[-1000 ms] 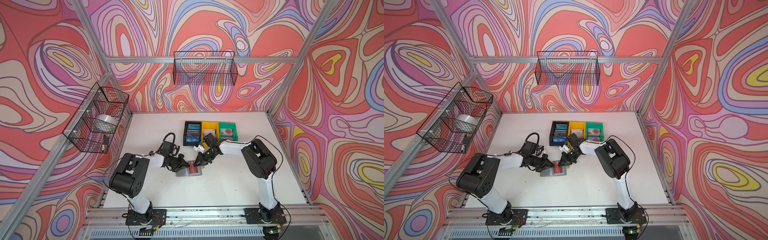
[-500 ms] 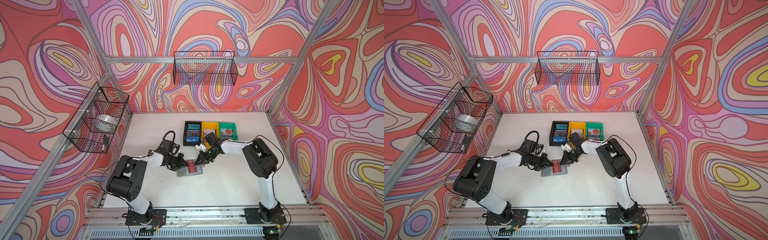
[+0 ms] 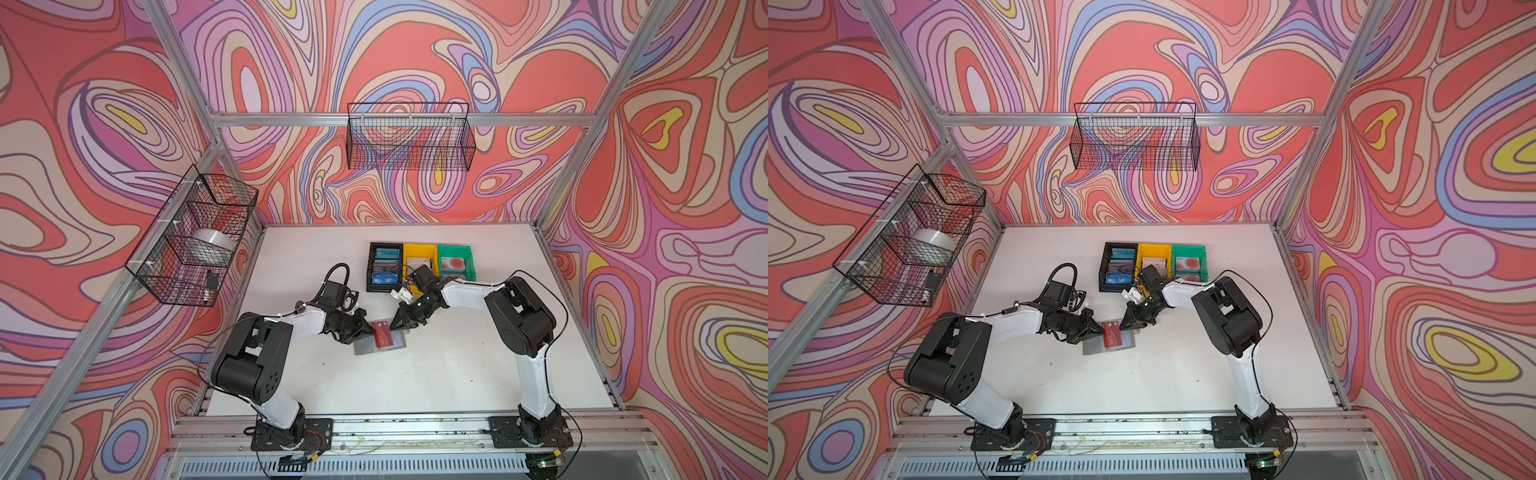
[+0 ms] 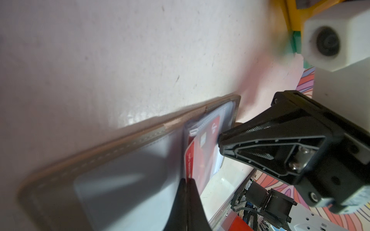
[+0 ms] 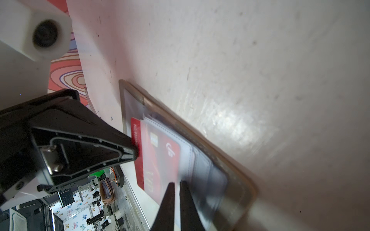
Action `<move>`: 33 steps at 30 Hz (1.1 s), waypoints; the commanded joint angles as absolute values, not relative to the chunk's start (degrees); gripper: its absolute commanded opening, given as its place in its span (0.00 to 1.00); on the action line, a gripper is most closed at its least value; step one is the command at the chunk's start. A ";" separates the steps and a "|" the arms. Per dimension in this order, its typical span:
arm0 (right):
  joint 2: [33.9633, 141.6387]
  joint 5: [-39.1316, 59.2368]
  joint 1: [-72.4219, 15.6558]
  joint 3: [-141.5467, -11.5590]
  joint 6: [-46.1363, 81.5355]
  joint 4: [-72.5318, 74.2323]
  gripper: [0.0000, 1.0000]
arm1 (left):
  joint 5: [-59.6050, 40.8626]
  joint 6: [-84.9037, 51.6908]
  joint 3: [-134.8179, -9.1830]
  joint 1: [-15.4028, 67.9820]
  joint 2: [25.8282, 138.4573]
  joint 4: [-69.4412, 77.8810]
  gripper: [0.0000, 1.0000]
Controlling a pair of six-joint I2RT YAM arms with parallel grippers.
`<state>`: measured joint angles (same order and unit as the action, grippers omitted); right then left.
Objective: Take the credit cards out of the card holder
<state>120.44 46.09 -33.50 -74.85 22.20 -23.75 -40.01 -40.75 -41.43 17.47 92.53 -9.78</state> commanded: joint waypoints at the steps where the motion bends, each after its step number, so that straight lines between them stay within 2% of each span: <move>1: 122.34 42.36 -33.29 -73.27 22.50 -25.73 0.11 | -37.17 -39.13 -39.74 16.75 90.92 -17.03 0.00; 19: 122.06 44.48 -33.14 -74.40 22.05 -26.37 0.11 | -38.21 -36.70 -39.09 12.16 84.11 -22.11 0.00; 25: 119.51 51.27 -31.92 -76.56 20.41 -26.76 0.14 | -40.63 -36.47 -40.60 11.42 81.23 -23.00 0.00; 33: 118.92 63.70 -29.98 -80.95 14.43 -30.37 0.25 | -44.11 -37.63 -41.50 11.24 76.34 -21.68 0.00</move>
<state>120.42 57.12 -30.39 -78.70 18.31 -28.18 -41.56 -37.58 -40.12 11.62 78.67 -21.10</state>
